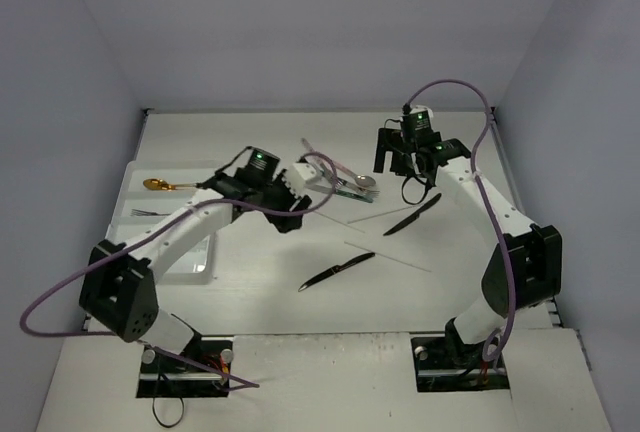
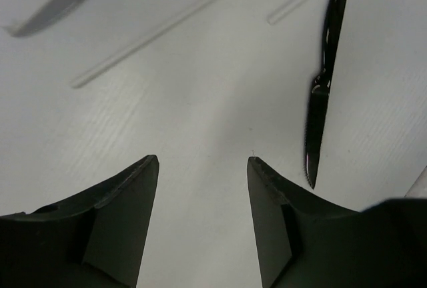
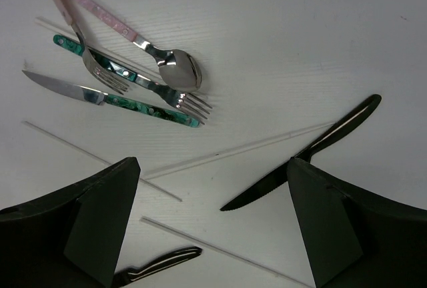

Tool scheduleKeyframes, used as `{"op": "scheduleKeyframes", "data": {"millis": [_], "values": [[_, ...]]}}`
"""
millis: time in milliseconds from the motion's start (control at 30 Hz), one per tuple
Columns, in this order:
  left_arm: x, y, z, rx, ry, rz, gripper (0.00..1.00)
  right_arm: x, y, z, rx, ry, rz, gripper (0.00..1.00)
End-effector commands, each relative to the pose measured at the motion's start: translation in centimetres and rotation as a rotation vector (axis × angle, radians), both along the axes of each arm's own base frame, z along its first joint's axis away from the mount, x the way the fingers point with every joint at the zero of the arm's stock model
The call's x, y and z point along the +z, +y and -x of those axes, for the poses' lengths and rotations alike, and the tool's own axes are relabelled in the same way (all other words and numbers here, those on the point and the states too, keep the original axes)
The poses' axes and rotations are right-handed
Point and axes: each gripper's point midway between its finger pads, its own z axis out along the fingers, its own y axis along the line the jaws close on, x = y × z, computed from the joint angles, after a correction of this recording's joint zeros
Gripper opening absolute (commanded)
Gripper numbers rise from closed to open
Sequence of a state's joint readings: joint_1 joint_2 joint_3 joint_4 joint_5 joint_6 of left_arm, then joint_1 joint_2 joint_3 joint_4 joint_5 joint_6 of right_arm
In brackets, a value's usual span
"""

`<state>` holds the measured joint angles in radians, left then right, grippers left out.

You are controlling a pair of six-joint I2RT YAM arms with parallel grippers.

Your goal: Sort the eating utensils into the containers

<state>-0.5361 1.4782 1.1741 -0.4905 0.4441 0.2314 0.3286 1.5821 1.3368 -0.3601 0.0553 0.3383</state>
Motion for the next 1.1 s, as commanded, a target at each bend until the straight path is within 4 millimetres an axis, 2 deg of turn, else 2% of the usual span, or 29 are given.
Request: {"op": "scheduleKeyframes", "data": {"millis": [0, 133, 167, 267, 400, 500, 633, 767, 1000, 1067], "values": [[-2.4, -2.0, 0.6, 0.011, -0.004, -0.093, 0.55, 1.8, -1.2, 0.4, -0.108, -0.051, -0.092, 0.91], [-4.1, -4.4, 1.1, -0.042, -0.027, -0.186, 0.56, 1.9, -2.3, 1.2, -0.13, -0.053, -0.099, 0.91], [-4.7, -5.5, 1.7, -0.068, -0.016, -0.203, 0.56, 1.9, -2.5, 1.4, -0.132, -0.053, -0.099, 0.91], [-4.4, -8.1, 2.0, -0.106, -0.044, -0.218, 0.56, 2.1, -3.6, 2.1, -0.157, -0.062, -0.108, 0.91], [-5.5, -10.9, 4.1, -0.199, -0.055, -0.273, 0.56, 2.6, -5.7, 3.0, -0.221, -0.079, -0.141, 0.92], [-6.0, -11.8, 4.9, -0.226, -0.043, -0.302, 0.56, 3.2, -6.8, 3.3, -0.259, -0.094, -0.168, 0.93], [-6.9, -13.1, 6.5, -0.291, -0.014, -0.336, 0.55, 4.1, -7.3, 3.9, -0.274, -0.121, -0.18, 0.93], [-7.5, -14.1, 8.2, -0.347, 0.032, -0.352, 0.55, 3.9, -7.5, 4.6, -0.273, -0.119, -0.178, 0.93], [-8.9, -14.6, 10.4, -0.493, 0.138, -0.359, 0.55, 4.3, -7.3, 5.6, -0.238, -0.125, -0.186, 0.93], [-9.7, -14.5, 10.6, -0.5, 0.171, -0.382, 0.55, 4.5, -7.4, 5.8, -0.233, -0.13, -0.182, 0.93]]}}
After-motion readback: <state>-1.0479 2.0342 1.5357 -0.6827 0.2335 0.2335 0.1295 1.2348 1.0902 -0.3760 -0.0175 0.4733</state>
